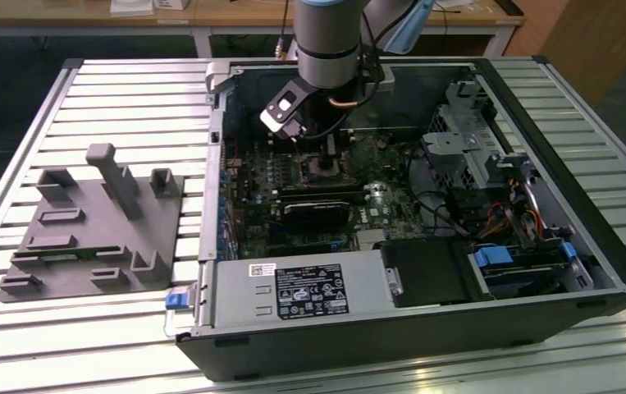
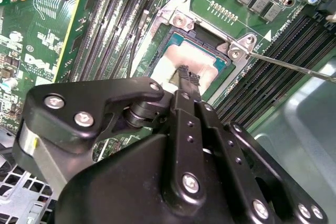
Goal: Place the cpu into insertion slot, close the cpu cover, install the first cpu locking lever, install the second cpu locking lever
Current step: 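Place the cpu into insertion slot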
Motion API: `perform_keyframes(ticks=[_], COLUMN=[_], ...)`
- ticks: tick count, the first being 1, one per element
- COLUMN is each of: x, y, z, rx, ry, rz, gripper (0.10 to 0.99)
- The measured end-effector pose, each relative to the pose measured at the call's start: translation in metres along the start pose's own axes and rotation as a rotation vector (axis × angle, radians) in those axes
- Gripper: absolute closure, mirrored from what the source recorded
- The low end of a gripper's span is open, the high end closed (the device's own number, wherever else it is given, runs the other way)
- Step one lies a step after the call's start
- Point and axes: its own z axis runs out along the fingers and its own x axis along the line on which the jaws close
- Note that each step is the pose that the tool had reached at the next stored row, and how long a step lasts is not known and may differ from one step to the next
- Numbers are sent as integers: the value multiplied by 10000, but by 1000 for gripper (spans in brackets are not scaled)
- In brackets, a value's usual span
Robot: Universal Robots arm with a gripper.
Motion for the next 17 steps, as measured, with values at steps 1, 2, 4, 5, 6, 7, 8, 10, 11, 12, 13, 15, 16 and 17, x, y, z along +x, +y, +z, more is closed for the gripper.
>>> perform_keyframes(ticks=[1,2,4,5,6,7,8,10,11,12,13,15,16,17], x=[0,0,0,-1,0,0,-1,-1,-2,-3,-3,-2,-1,-1], y=[0,1,1,-2,-3,-4,-5,-7,-9,-9,-10,-10,-9,-9], z=[0,1,5,8,14,21,29,41,46,51,55,58,60,60], rx=[1,-1,-5,-5,-7,-7,-7,-6,-3,0,1,-2,-5,-5], ry=[-1,-11,-29,-32,-31,-30,-27,-20,-24,-28,-29,-24,-19,-19], rz=[20,138,400,435,438,439,439,439,440,439,439,440,440,440], gripper=[980,980,980,980,980,980,980,980,980,980,980,980,980,980])
